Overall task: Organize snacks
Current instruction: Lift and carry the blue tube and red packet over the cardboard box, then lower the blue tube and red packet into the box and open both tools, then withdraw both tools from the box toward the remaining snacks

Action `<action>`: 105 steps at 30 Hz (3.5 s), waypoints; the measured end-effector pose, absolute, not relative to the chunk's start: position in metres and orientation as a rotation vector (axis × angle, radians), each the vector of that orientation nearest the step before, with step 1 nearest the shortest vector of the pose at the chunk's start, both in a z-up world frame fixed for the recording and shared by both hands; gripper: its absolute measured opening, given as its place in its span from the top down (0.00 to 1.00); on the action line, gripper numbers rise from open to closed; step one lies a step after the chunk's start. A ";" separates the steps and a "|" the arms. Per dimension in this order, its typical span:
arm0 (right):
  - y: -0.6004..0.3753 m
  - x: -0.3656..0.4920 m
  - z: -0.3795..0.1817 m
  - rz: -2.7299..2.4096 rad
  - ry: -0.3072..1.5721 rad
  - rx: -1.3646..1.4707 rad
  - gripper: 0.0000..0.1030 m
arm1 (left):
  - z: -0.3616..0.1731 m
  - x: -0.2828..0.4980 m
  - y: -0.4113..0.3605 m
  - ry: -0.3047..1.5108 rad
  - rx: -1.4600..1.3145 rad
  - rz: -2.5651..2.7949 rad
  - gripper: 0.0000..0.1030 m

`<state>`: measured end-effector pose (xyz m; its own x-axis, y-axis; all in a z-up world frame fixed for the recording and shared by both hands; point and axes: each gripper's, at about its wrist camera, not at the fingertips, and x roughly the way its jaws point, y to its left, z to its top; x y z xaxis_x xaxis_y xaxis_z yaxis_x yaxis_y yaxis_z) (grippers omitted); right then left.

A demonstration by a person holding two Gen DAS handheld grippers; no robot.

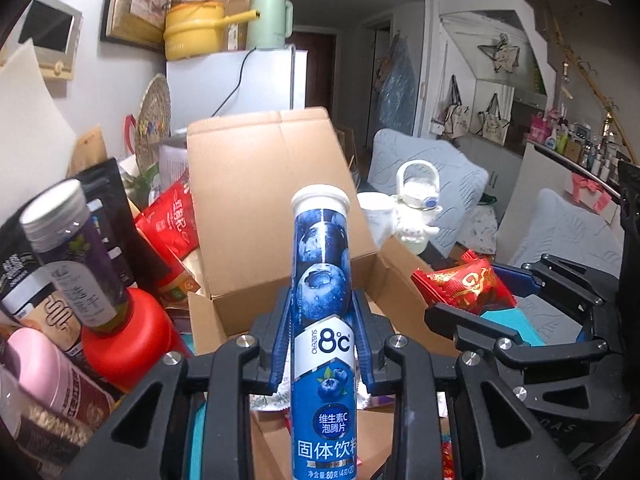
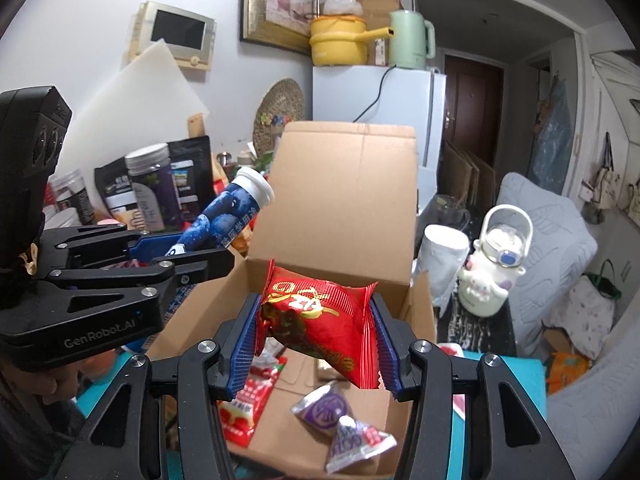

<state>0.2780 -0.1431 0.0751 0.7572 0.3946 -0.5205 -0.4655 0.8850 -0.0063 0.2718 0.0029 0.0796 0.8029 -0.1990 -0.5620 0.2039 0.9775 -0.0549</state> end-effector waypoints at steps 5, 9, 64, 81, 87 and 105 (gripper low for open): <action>-0.140 0.307 0.063 0.466 0.583 -0.137 0.50 | 0.067 0.301 0.006 0.651 0.014 -0.183 0.73; -0.136 0.331 0.050 0.465 0.639 -0.150 0.50 | 0.053 0.323 0.007 0.698 0.029 -0.149 0.73; -0.147 0.327 0.082 0.348 0.722 -0.181 0.39 | 0.088 0.313 -0.003 0.786 0.121 0.003 0.72; -0.161 0.235 0.140 0.353 0.525 -0.155 0.30 | 0.142 0.222 -0.006 0.618 0.113 -0.002 0.72; -0.168 0.197 0.152 0.343 0.463 -0.157 0.21 | 0.148 0.193 -0.010 0.587 0.116 -0.009 0.72; -0.195 0.126 0.127 0.300 0.462 -0.110 0.16 | 0.126 0.112 -0.021 0.553 0.114 -0.023 0.71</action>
